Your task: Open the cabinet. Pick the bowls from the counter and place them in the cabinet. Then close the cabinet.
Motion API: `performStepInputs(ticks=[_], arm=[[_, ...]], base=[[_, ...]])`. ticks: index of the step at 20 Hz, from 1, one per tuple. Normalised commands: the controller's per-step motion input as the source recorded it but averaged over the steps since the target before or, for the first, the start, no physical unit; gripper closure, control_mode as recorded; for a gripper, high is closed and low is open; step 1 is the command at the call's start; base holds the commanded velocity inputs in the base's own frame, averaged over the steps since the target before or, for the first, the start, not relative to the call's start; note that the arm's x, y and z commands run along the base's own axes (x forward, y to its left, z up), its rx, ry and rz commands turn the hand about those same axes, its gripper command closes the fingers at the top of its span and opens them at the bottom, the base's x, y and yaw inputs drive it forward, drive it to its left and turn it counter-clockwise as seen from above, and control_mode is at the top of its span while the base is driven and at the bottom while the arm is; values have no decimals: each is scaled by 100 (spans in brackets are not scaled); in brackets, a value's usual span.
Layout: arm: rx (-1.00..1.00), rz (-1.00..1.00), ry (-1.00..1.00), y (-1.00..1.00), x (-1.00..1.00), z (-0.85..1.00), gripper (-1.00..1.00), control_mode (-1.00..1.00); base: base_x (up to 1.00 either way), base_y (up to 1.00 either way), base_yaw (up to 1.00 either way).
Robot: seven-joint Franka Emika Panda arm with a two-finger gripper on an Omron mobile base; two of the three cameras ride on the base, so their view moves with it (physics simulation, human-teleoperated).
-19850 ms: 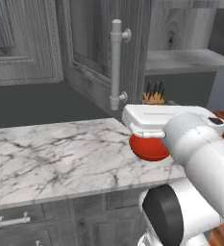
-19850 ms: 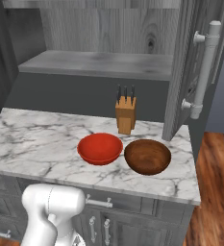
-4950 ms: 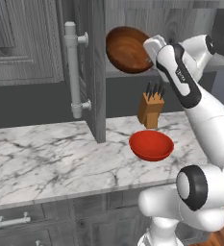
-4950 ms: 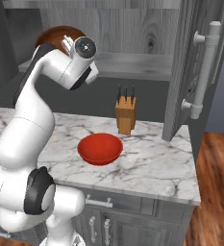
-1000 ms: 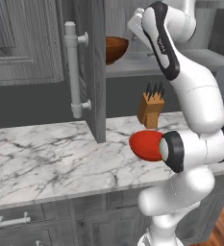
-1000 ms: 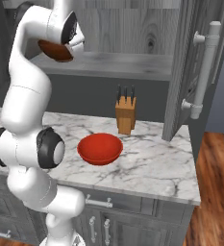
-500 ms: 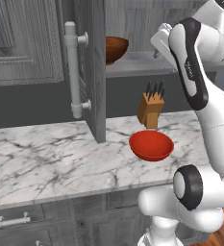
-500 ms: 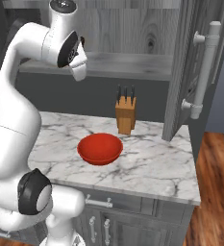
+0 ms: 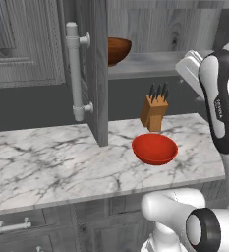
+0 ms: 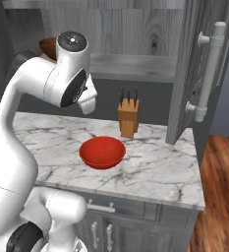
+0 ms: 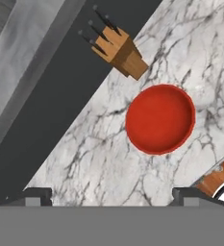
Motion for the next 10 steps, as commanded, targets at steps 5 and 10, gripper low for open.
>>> performStepInputs(ticks=[5,10], arm=[[-1,0,0,-31,-25,-61,-100,-100],[-3,1,0,-34,-9,-60,-100,-100]], base=[[0,0,0],[0,0,0]])
